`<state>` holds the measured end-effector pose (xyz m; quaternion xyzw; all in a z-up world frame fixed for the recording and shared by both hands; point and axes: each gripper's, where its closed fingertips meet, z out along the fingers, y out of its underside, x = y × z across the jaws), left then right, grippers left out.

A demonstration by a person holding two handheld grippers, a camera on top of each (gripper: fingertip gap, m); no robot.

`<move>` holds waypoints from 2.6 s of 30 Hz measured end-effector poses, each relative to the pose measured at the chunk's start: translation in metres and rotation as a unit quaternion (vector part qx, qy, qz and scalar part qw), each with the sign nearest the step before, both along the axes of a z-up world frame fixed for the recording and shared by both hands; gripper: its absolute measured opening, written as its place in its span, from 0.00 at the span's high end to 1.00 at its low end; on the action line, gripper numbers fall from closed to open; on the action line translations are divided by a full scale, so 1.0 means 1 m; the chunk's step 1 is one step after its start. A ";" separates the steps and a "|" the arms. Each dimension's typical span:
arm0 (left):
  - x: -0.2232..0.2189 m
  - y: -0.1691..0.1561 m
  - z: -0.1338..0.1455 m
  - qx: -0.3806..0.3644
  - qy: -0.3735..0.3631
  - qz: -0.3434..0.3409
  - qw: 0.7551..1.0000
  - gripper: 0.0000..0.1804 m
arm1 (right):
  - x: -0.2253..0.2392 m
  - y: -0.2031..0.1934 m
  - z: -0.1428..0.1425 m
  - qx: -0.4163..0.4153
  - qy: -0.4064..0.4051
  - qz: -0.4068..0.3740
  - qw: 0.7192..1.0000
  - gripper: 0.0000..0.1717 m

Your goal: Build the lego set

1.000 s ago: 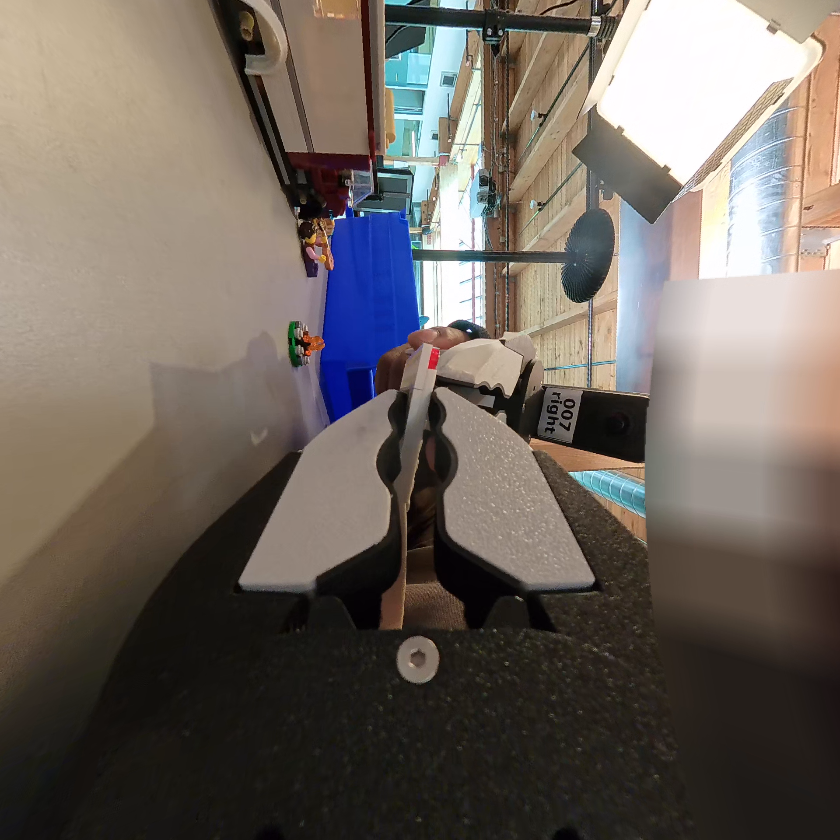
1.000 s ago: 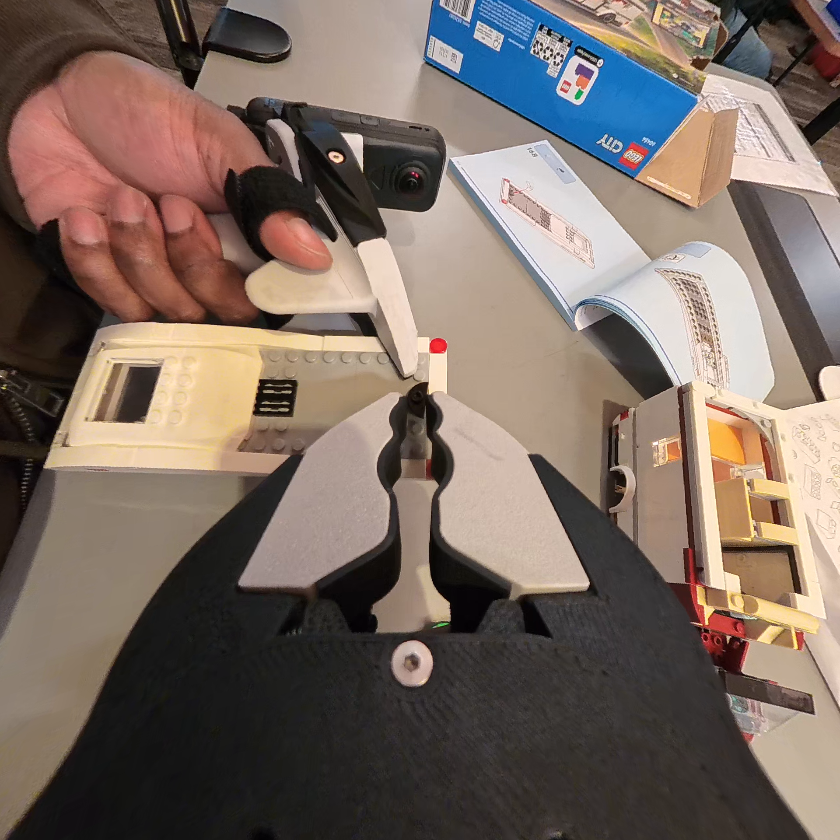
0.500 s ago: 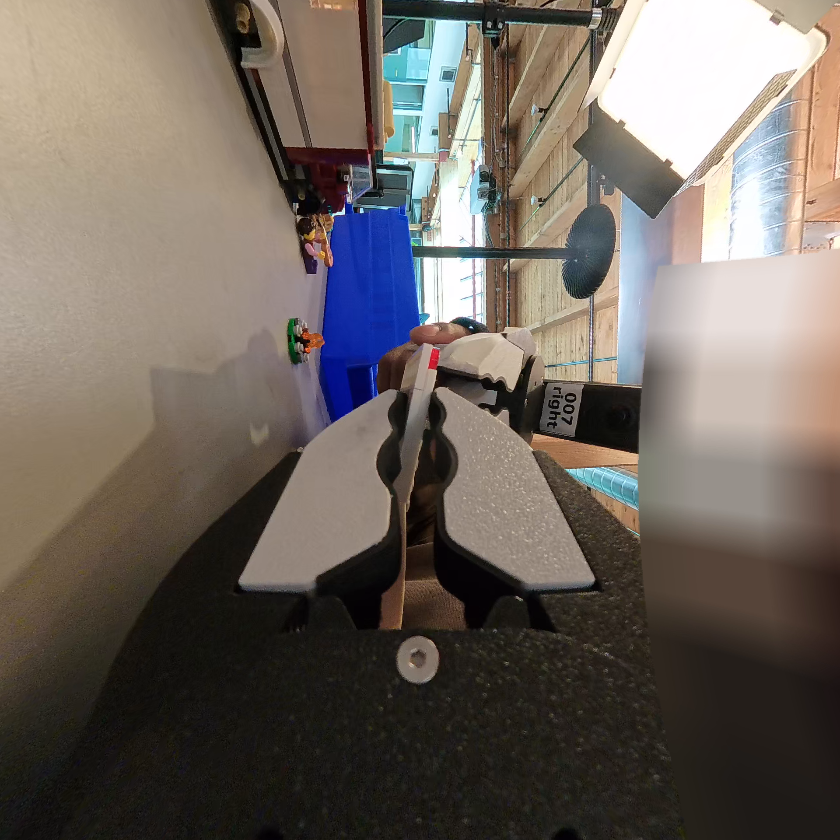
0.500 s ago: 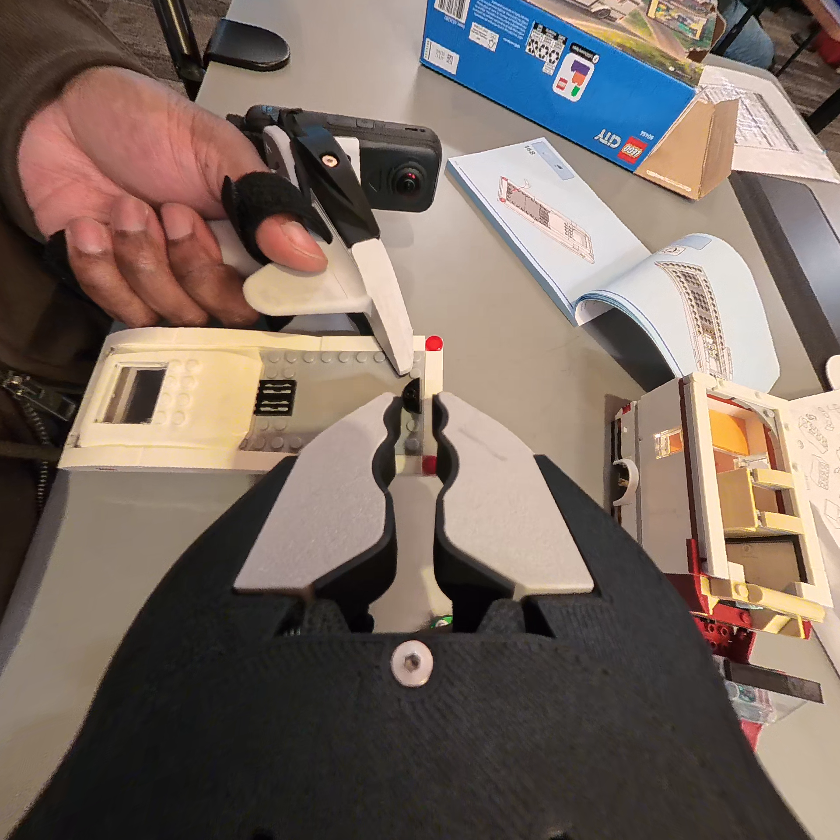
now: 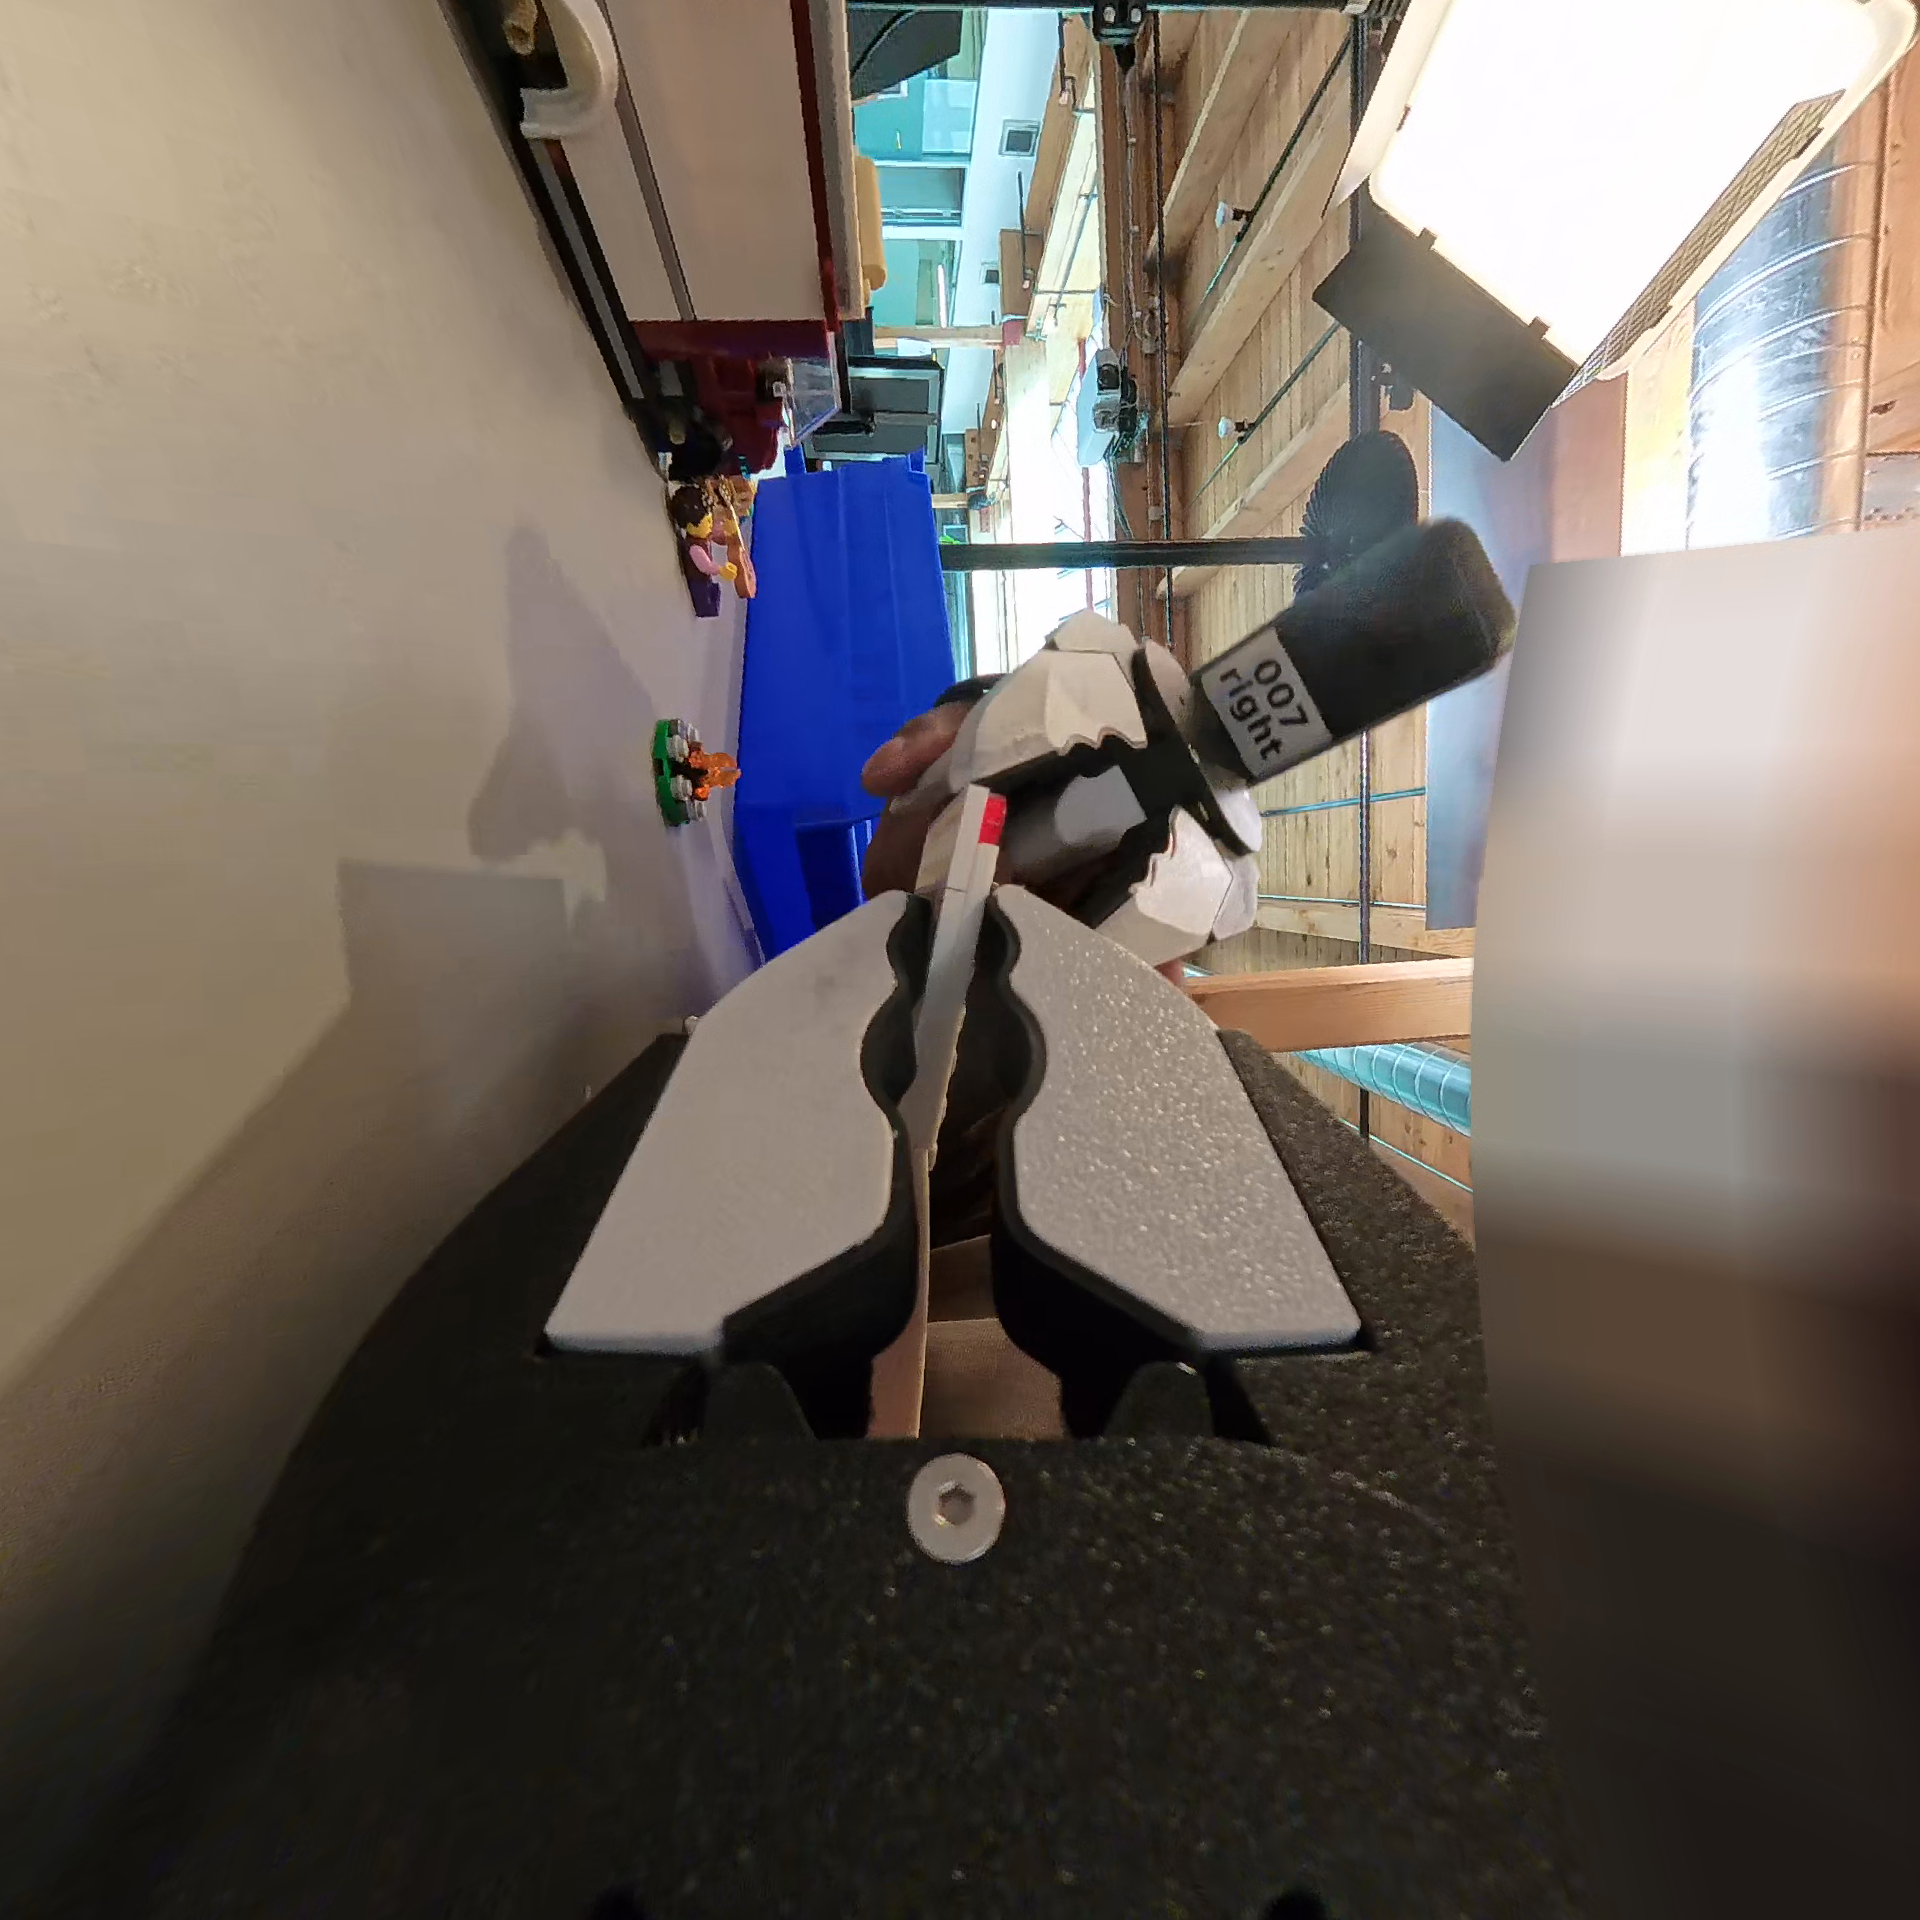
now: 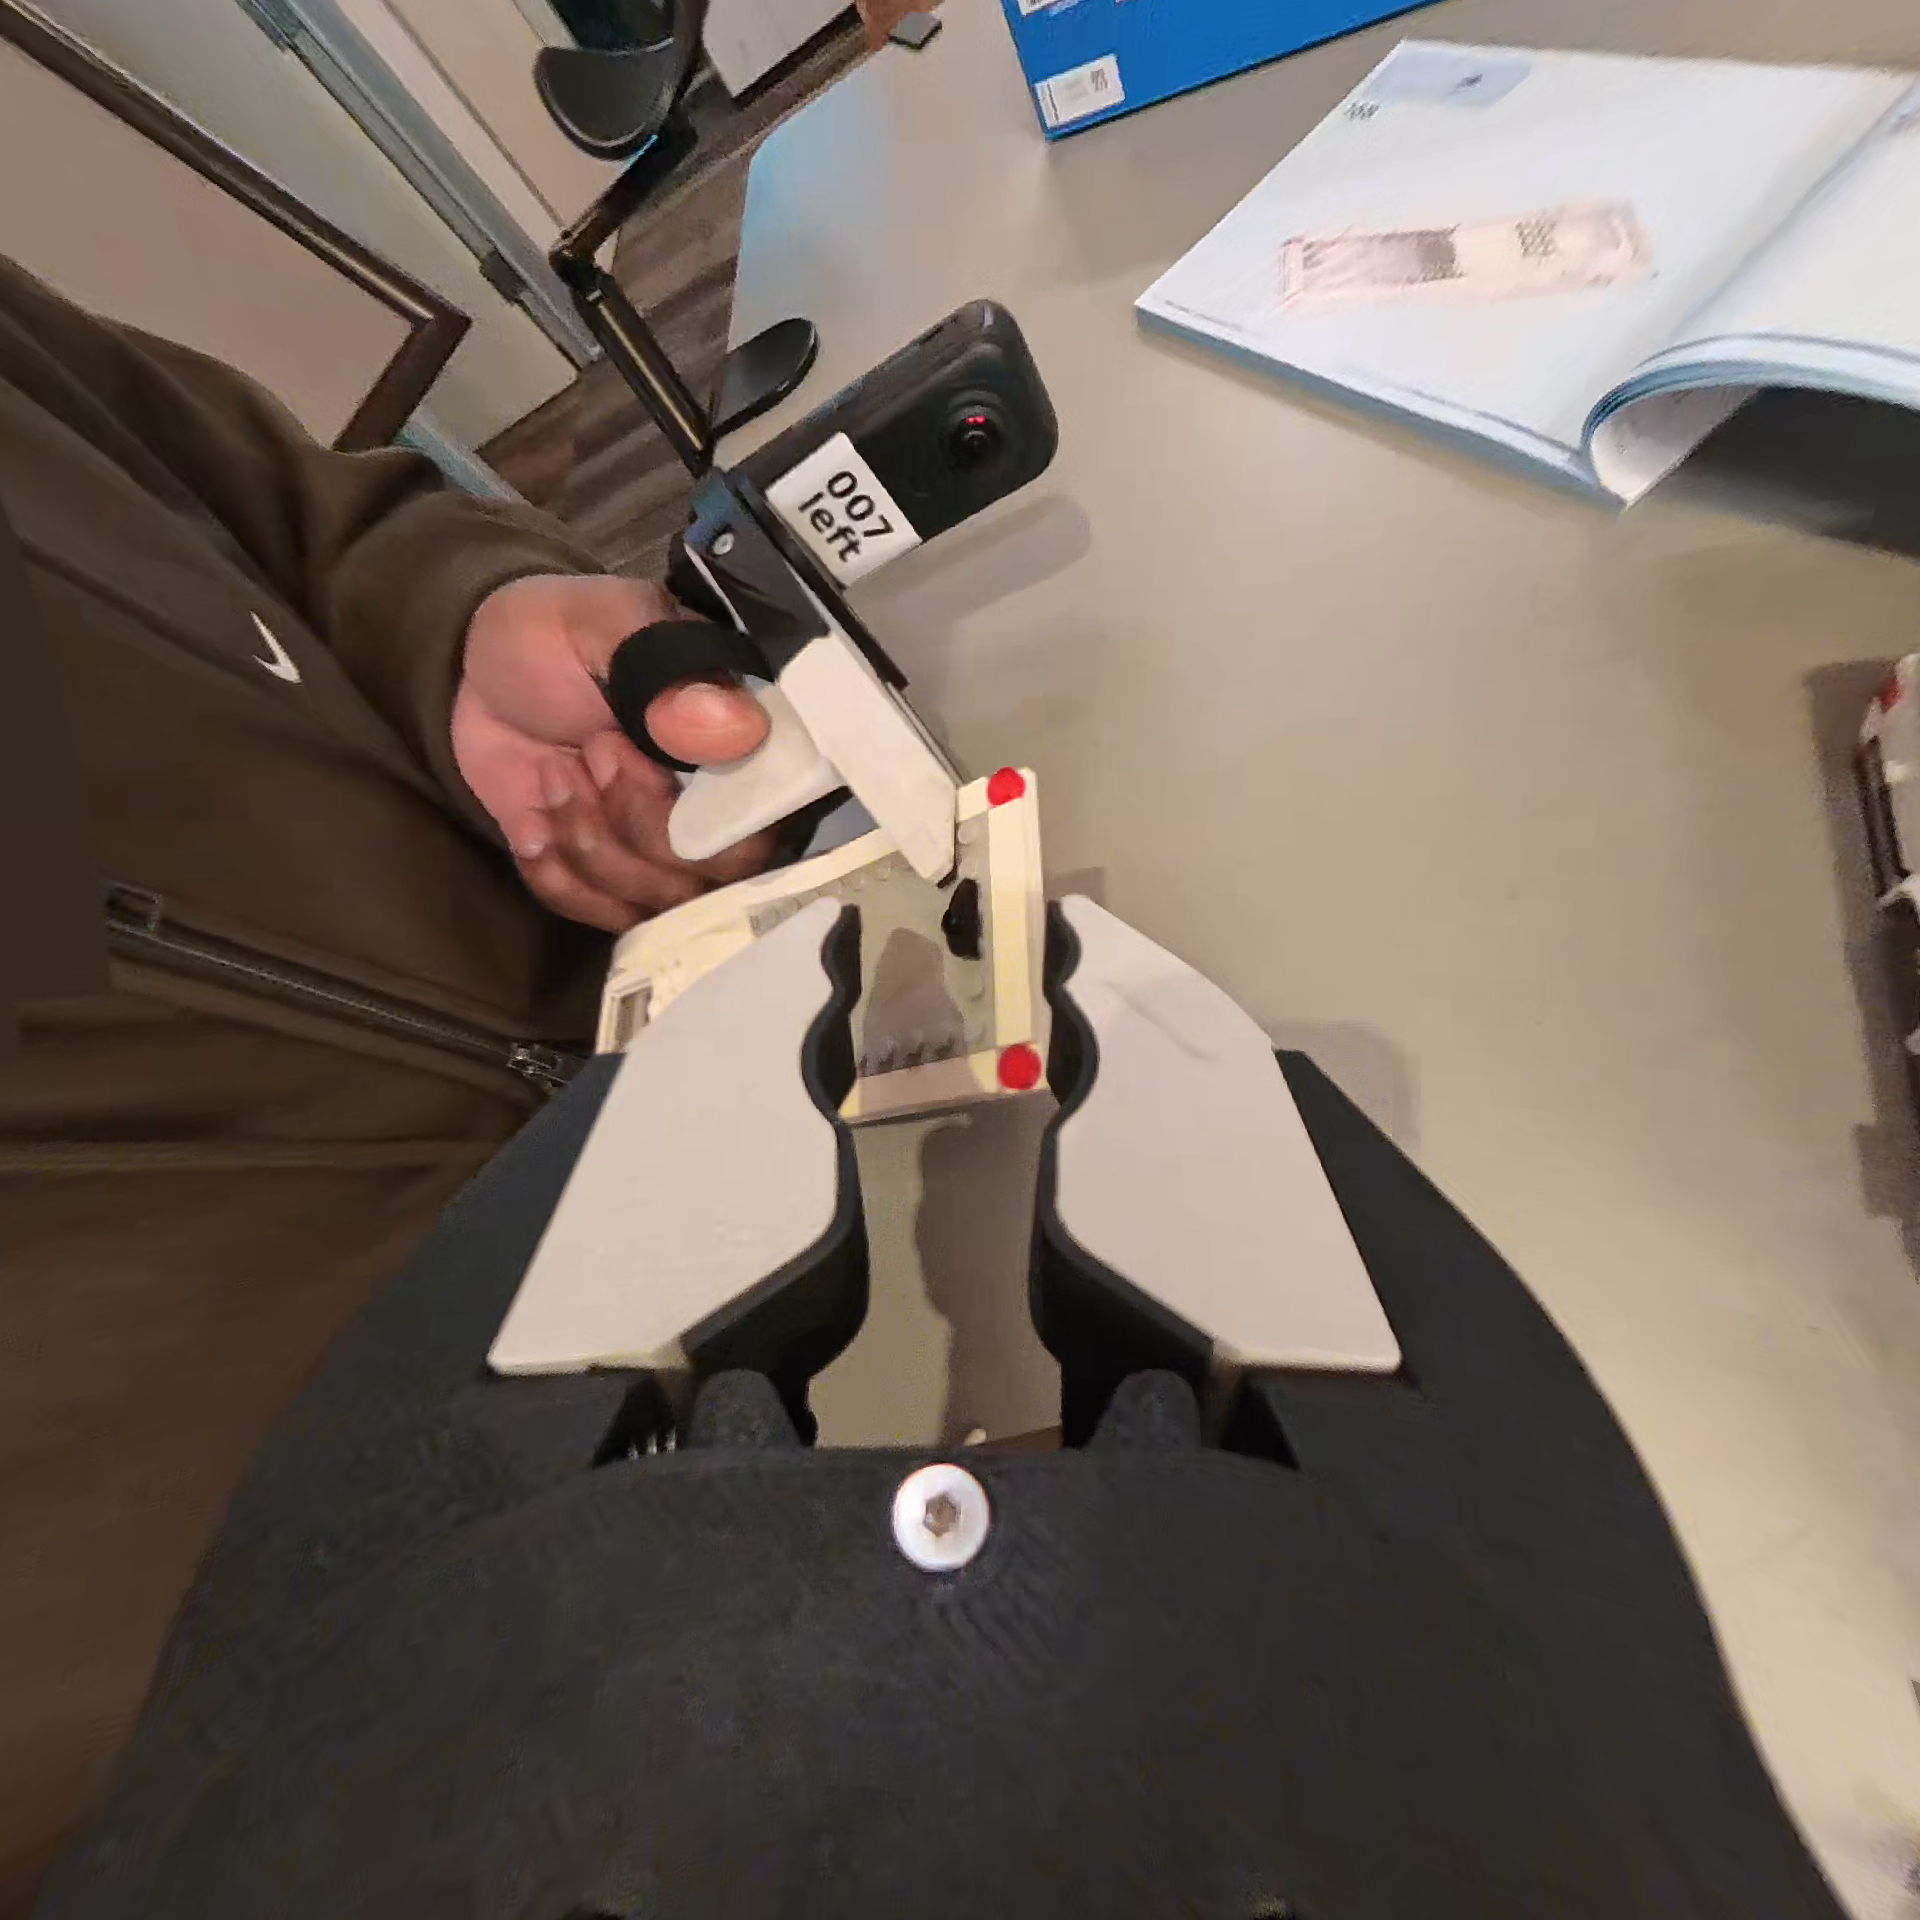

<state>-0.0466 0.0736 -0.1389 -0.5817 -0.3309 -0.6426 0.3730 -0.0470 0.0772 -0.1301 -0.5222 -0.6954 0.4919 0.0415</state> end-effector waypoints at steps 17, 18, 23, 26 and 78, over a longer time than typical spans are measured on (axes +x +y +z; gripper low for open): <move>0.012 -0.005 0.010 0.041 0.010 -0.041 0.998 0.95 | 0.006 -0.004 -0.002 -0.052 -0.102 0.031 0.993 0.82; 0.013 -0.006 0.010 0.043 0.012 -0.042 0.998 0.95 | 0.006 -0.004 -0.002 -0.054 -0.103 0.031 0.993 0.83; 0.015 -0.007 0.012 0.051 0.024 -0.048 0.997 0.95 | 0.009 -0.007 0.002 -0.075 -0.100 0.046 0.991 0.90; 0.018 -0.008 0.013 0.059 0.030 -0.053 0.996 0.95 | 0.012 -0.008 0.003 -0.086 -0.099 0.051 0.990 0.90; 0.034 -0.014 0.030 0.122 0.075 -0.079 0.986 0.94 | 0.028 -0.015 0.020 -0.106 -0.046 0.082 0.990 0.92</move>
